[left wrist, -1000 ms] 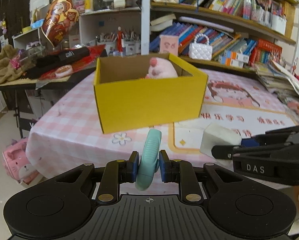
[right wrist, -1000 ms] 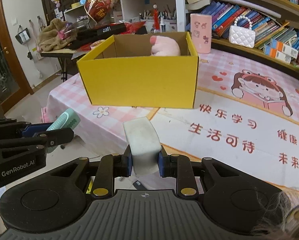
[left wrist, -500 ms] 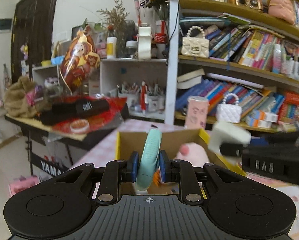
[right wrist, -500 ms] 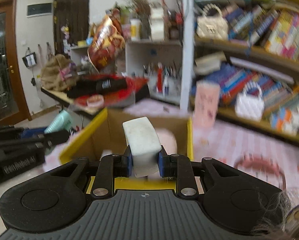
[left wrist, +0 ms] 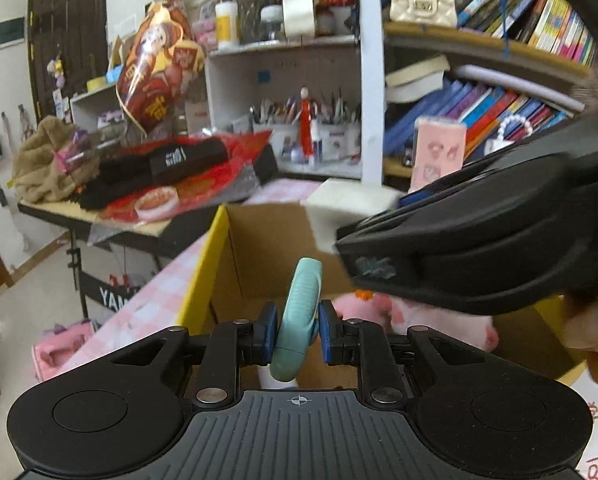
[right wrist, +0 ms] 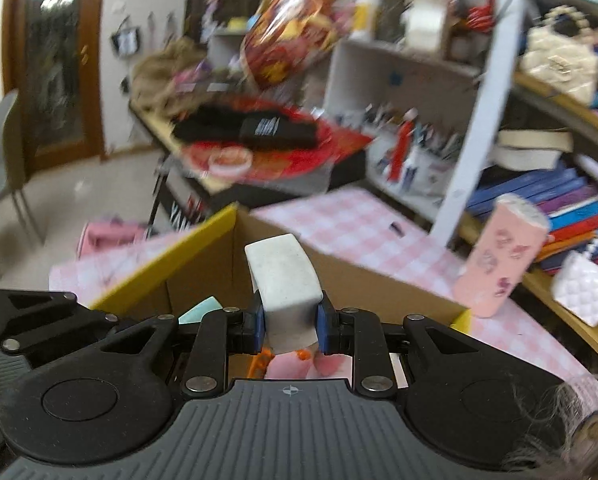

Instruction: Organize objects

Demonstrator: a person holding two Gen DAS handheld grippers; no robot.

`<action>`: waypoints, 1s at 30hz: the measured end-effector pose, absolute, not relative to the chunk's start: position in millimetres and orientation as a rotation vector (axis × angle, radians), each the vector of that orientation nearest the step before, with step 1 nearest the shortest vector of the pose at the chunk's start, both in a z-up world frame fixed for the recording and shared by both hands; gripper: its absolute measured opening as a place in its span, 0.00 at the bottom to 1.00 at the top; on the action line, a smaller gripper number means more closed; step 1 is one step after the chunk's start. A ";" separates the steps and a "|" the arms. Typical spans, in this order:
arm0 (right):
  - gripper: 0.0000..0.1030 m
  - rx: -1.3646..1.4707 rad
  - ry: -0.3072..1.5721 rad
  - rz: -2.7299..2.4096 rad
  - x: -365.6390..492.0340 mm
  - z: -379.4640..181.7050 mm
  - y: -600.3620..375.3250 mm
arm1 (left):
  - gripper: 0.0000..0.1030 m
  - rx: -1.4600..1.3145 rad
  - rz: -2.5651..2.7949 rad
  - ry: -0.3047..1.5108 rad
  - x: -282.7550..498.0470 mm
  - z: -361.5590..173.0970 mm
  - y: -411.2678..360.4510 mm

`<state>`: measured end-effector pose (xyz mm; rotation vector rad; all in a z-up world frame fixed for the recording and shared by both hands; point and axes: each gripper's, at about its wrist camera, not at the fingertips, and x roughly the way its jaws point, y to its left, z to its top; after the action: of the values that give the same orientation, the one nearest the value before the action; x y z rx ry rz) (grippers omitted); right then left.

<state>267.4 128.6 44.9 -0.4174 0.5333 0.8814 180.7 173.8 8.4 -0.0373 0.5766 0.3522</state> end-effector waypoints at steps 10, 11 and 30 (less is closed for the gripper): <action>0.26 -0.534 0.619 0.959 277.5 16.1 151.9 | 0.24 -0.049 0.380 0.608 183.8 -0.6 174.3; 0.31 -0.527 0.616 0.960 277.1 17.0 151.5 | 0.24 -0.051 0.379 0.605 182.3 0.8 174.1; 0.42 -0.140 0.446 0.640 228.1 93.8 25.6 | 0.71 0.000 0.300 0.364 116.2 71.2 162.4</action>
<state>228.1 25.6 93.8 -0.1399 0.4462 0.6398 116.2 162.4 71.2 -0.0002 0.3635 0.3004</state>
